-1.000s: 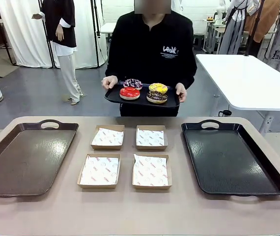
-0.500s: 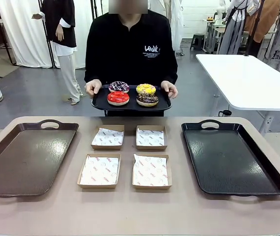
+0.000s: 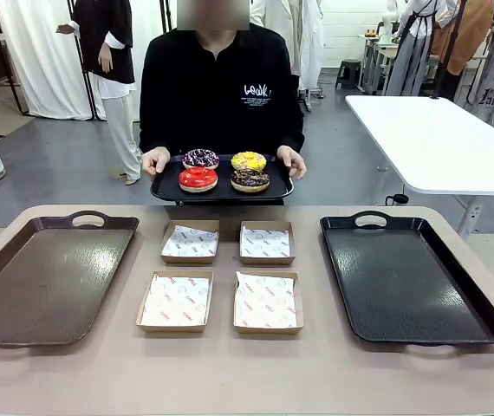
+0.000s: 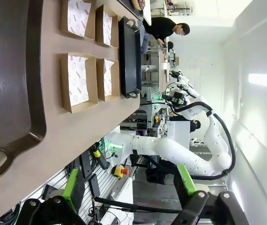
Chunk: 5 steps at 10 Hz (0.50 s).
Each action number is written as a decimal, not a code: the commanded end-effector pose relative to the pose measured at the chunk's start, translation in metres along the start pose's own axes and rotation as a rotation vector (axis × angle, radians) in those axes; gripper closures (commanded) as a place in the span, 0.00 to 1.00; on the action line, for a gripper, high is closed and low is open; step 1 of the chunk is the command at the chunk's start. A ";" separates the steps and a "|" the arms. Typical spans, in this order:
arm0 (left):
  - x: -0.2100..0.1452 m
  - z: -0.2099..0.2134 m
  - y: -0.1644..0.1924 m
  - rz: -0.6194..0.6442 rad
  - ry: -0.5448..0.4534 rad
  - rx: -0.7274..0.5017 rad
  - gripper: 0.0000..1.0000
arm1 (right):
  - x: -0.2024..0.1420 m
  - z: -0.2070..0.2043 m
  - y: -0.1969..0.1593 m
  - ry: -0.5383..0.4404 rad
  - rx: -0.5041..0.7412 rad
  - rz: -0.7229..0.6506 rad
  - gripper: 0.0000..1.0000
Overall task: Individually package the donuts and arrange them on the tray.
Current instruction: Pick up one Paper togo box.
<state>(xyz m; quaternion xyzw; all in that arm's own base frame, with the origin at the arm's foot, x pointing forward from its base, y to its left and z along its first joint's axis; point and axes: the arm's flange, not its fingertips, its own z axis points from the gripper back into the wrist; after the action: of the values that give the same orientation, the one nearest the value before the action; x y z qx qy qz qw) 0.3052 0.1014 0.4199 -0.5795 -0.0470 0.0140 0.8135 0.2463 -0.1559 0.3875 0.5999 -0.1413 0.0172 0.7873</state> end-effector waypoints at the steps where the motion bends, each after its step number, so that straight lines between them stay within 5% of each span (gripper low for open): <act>1: 0.000 0.001 -0.001 0.011 -0.005 -0.018 0.00 | -0.002 0.001 -0.002 0.004 0.010 0.006 0.00; 5: 0.000 0.001 -0.001 0.011 -0.005 -0.018 0.00 | -0.002 0.001 -0.002 0.004 0.010 0.006 0.00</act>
<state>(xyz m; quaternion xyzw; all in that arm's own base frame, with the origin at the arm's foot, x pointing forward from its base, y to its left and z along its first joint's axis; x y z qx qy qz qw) 0.3052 0.1015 0.4198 -0.5796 -0.0469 0.0141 0.8134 0.2459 -0.1562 0.3876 0.6002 -0.1415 0.0168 0.7871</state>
